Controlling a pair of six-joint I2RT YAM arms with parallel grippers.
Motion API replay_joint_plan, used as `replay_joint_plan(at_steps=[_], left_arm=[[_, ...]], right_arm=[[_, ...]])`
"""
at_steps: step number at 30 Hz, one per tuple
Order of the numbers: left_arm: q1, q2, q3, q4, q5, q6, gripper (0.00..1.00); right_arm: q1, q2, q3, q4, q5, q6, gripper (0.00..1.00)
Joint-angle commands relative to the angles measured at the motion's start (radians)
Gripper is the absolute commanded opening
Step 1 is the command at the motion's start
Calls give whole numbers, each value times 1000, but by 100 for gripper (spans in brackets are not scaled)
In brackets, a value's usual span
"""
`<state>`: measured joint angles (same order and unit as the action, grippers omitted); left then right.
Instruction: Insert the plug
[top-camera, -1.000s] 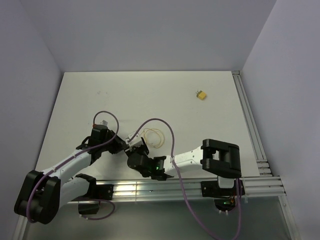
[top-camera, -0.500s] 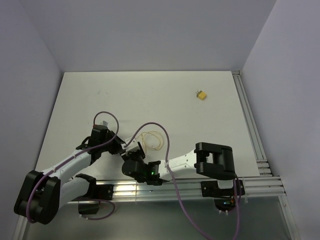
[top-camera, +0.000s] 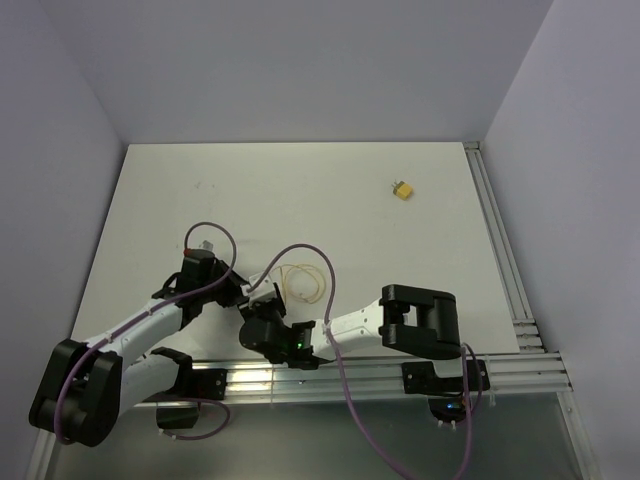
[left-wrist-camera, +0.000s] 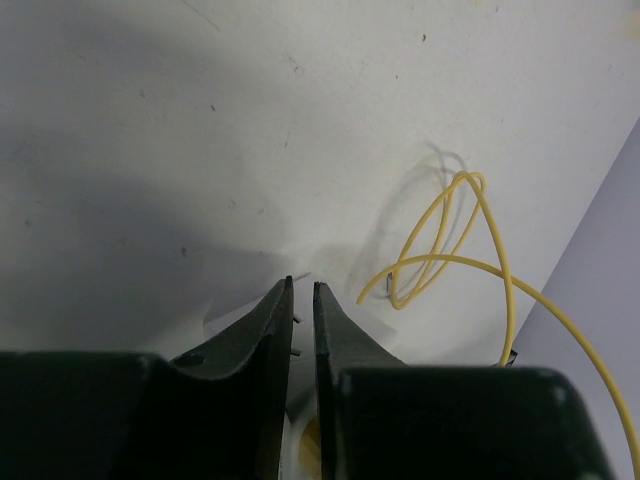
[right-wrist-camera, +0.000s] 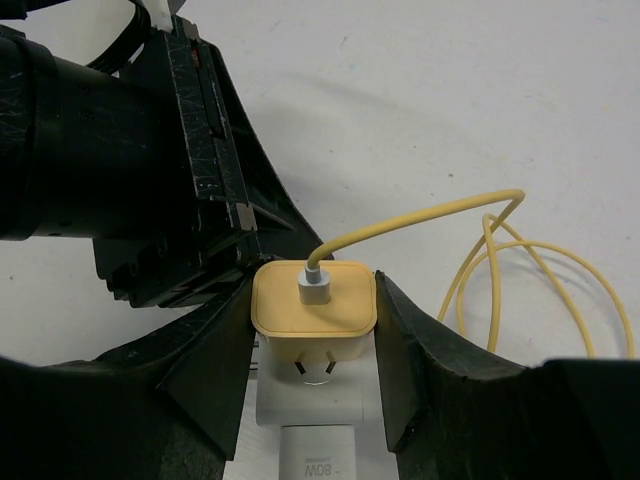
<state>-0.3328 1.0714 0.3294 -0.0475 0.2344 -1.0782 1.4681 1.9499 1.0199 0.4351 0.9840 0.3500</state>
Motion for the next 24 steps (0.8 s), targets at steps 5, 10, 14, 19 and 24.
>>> replay_joint_plan(at_steps=[5, 10, 14, 19, 24], left_arm=[[-11, -14, 0, 14, 45, -6, 20], [-11, -4, -3, 20, 43, -3, 21], [-11, -7, 8, 5, 34, 0, 26], [-11, -5, 40, -23, 14, 18, 32], [-11, 27, 54, -5, 20, 24, 34]], right_arm=[[14, 179, -210, -334, -358, 216, 0], [-8, 49, -190, -354, -328, 199, 0], [-43, 1, -121, -421, -318, 164, 19], [-66, -45, -84, -427, -306, 149, 45], [-87, -134, -95, -446, -304, 129, 65]])
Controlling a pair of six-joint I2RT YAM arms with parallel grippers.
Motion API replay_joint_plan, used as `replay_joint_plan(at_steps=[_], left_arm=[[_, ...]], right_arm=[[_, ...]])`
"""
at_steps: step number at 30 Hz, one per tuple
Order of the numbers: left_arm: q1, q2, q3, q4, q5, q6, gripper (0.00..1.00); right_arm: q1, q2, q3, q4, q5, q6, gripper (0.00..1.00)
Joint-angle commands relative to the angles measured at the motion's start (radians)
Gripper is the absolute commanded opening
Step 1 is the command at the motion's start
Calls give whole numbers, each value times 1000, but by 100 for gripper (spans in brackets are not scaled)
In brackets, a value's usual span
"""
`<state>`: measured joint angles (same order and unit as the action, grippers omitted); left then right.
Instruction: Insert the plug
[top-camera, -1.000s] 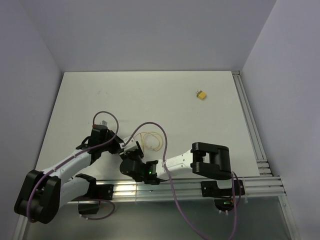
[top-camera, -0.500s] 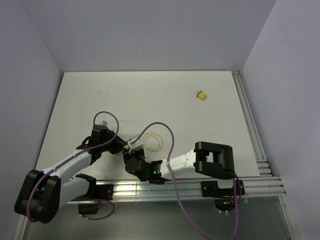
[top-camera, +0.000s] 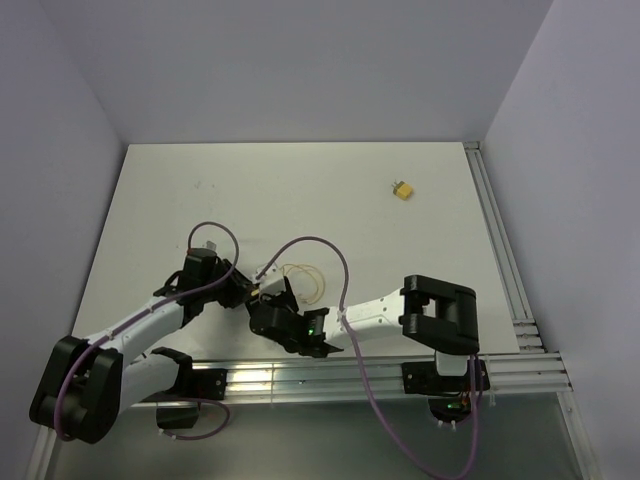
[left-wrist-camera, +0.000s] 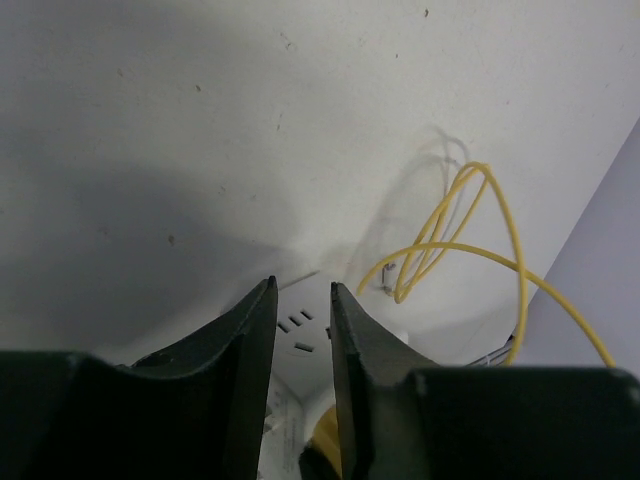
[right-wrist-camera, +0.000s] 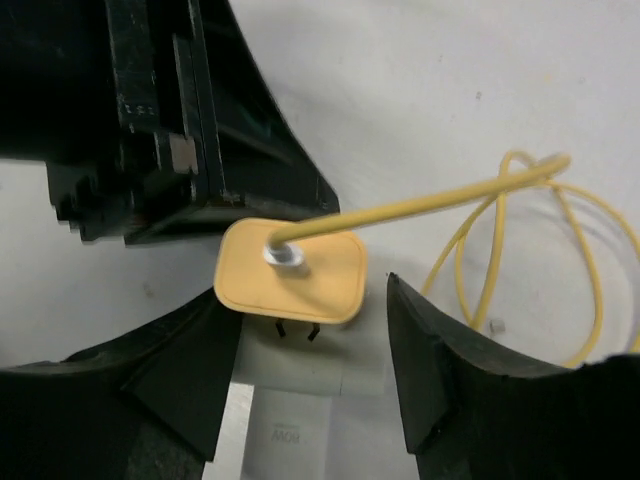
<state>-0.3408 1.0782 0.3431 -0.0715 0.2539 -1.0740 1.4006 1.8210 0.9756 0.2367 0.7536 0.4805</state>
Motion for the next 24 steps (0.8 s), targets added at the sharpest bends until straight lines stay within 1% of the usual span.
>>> replay_joint_plan(at_steps=[1, 3, 5, 7, 9, 11, 15, 19, 21, 23, 24], left_arm=[[-3, 32, 42, 22, 2, 23, 34], [-3, 45, 53, 27, 1, 31, 35], [-3, 65, 66, 18, -8, 43, 35], [-3, 74, 83, 18, -16, 48, 36], [-3, 78, 97, 15, -24, 51, 37], [-3, 83, 106, 15, -25, 57, 38], [-3, 86, 134, -8, -38, 78, 40], [-3, 36, 149, -57, -71, 98, 44], [-3, 5, 158, -106, -88, 112, 45], [-3, -40, 172, -146, -113, 129, 48], [-3, -53, 191, -201, -120, 138, 49]], right_arm=[[-22, -21, -48, -257, -74, -3, 66], [-23, -69, -45, -269, -82, -9, 70], [-22, -116, -44, -293, -88, -10, 71], [-23, -156, -55, -304, -102, -5, 77], [-23, -219, -77, -300, -115, -2, 79], [-29, -270, -81, -303, -138, 3, 86], [-38, -330, -63, -315, -180, 9, 87], [-40, -382, -48, -345, -235, 29, 87], [-40, -423, -43, -365, -256, 55, 85], [-41, -481, -61, -392, -267, 79, 84], [-41, -506, -70, -399, -275, 111, 84]])
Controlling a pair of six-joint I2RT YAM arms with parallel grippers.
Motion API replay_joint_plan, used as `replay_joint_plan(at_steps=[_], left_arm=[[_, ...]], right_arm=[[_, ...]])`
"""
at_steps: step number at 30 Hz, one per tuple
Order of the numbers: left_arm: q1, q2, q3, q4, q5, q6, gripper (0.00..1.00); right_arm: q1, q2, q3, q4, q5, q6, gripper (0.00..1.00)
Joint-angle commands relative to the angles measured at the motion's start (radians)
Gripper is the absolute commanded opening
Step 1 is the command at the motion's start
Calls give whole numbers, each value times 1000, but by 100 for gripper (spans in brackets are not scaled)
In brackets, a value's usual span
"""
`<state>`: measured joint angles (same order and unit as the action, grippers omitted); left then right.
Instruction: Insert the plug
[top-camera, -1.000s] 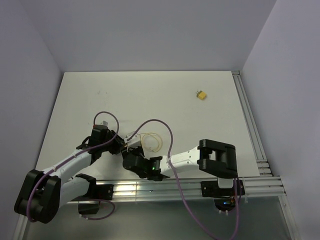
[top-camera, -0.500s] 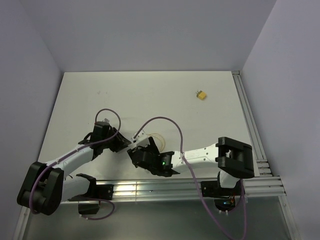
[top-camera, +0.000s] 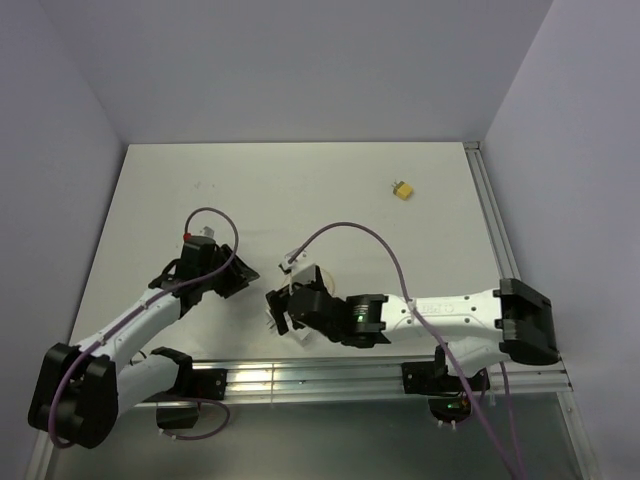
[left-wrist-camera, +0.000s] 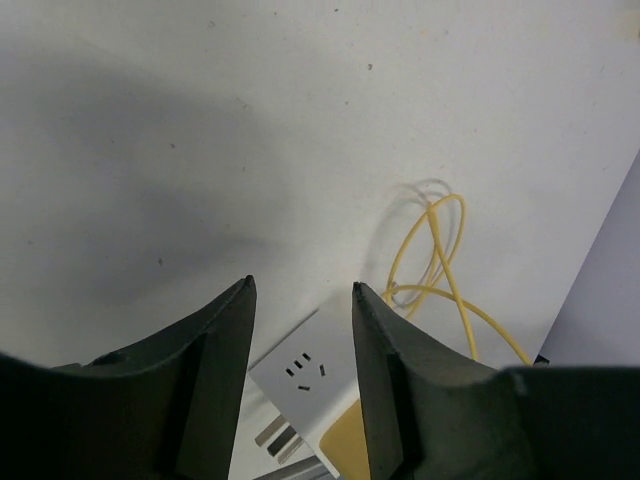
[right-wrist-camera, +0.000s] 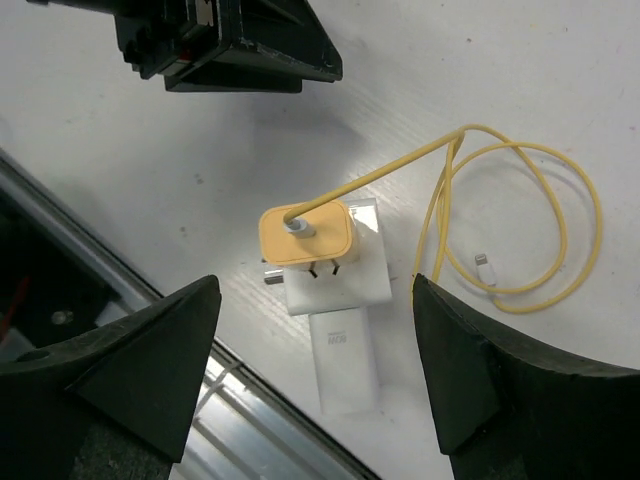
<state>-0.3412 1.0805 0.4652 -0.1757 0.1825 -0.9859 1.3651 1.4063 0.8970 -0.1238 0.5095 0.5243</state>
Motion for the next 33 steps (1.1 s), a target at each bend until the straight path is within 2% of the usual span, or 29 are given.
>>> replay_joint_plan(at_steps=[1, 5, 9, 13, 15, 18, 19, 20, 22, 24, 25, 27, 28, 29, 30, 33], left_arm=[[-2, -85, 78, -123, -55, 64, 50], [-2, -158, 127, -261, -69, 87, 51], [-2, -185, 170, -360, 27, 124, 58], [-4, -252, 156, -380, 106, 90, 64], [-4, -275, 138, -387, 129, 38, 63], [-5, -297, 116, -467, 150, -29, 50], [-5, -301, 115, -491, 149, -37, 37], [-5, -307, 112, -533, 147, -42, 32], [-5, -344, 101, -548, 149, -52, 22], [-5, -369, 73, -562, 152, -60, 18], [-5, -379, 64, -564, 153, -63, 13], [-5, -383, 30, -547, 173, -62, 7], [-5, -375, 6, -539, 179, -63, 0], [-5, -372, -8, -529, 187, -66, 0], [-5, -366, -23, -509, 219, -71, 0], [-19, -337, -77, -401, 252, -108, 0]], right_arm=[[-8, -140, -6, -45, -35, 80, 84], [-15, -268, -85, -82, -48, 179, 81], [-38, -395, -182, -83, -92, 267, 80], [-159, -484, -279, -82, -184, 377, 79], [-239, -504, -309, -82, -218, 402, 74], [-278, -452, -264, -123, -239, 370, 71], [-278, -432, -251, -143, -243, 365, 70], [-278, -402, -241, -142, -252, 350, 68], [-278, -370, -242, -107, -282, 338, 67], [-278, -353, -254, -77, -296, 330, 64], [-279, -334, -254, -63, -293, 329, 60], [-279, -316, -254, -50, -290, 322, 48], [-279, -296, -253, -43, -290, 325, 35], [-279, -285, -251, -39, -290, 321, 27], [-281, -277, -251, -25, -292, 321, 22], [-284, -225, -245, -8, -299, 312, 17]])
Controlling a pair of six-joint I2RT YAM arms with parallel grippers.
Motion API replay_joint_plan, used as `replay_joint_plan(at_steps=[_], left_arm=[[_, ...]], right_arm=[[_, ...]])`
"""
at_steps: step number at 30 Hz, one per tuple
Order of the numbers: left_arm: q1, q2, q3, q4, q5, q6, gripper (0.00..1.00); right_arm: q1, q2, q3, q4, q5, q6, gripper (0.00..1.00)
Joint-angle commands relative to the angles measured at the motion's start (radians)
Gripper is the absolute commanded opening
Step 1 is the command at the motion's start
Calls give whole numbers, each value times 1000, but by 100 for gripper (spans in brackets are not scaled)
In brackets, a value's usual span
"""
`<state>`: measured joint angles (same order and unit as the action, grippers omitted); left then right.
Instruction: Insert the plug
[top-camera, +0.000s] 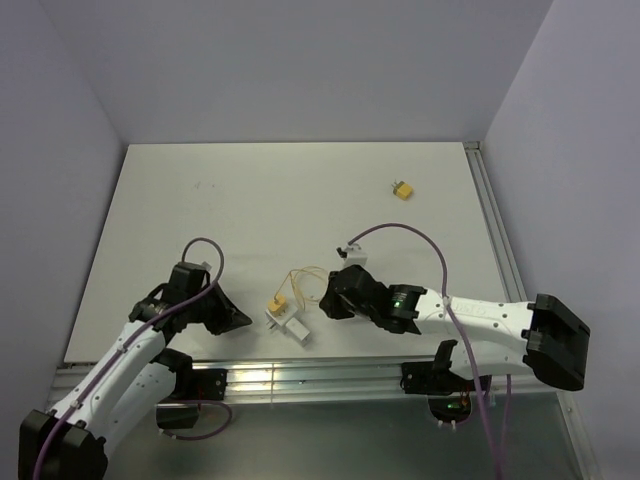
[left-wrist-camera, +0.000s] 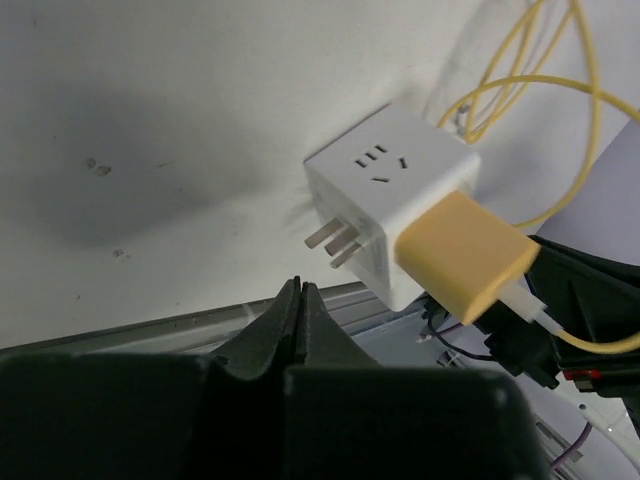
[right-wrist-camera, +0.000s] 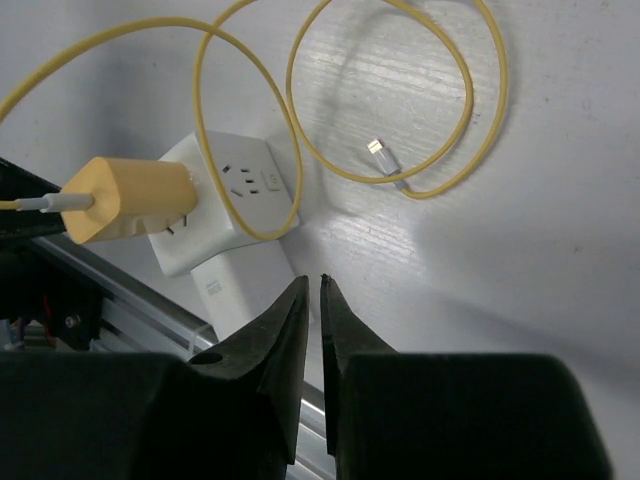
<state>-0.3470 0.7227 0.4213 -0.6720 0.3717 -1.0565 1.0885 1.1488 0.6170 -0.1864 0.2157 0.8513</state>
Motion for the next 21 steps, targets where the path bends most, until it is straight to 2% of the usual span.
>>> replay_joint_plan(at_steps=[1, 5, 8, 21], left_arm=[[-24, 36, -39, 126, 47, -52, 1], [-160, 124, -53, 237, 6, -115, 0], [-202, 182, -62, 303, -4, -132, 0], [-210, 336, -32, 391, -14, -111, 0]], right_arm=[[-10, 63, 41, 65, -13, -21, 16], [-13, 117, 61, 84, -33, -28, 16], [-15, 134, 67, 100, -64, -35, 16], [-25, 311, 178, 110, -49, -100, 17]])
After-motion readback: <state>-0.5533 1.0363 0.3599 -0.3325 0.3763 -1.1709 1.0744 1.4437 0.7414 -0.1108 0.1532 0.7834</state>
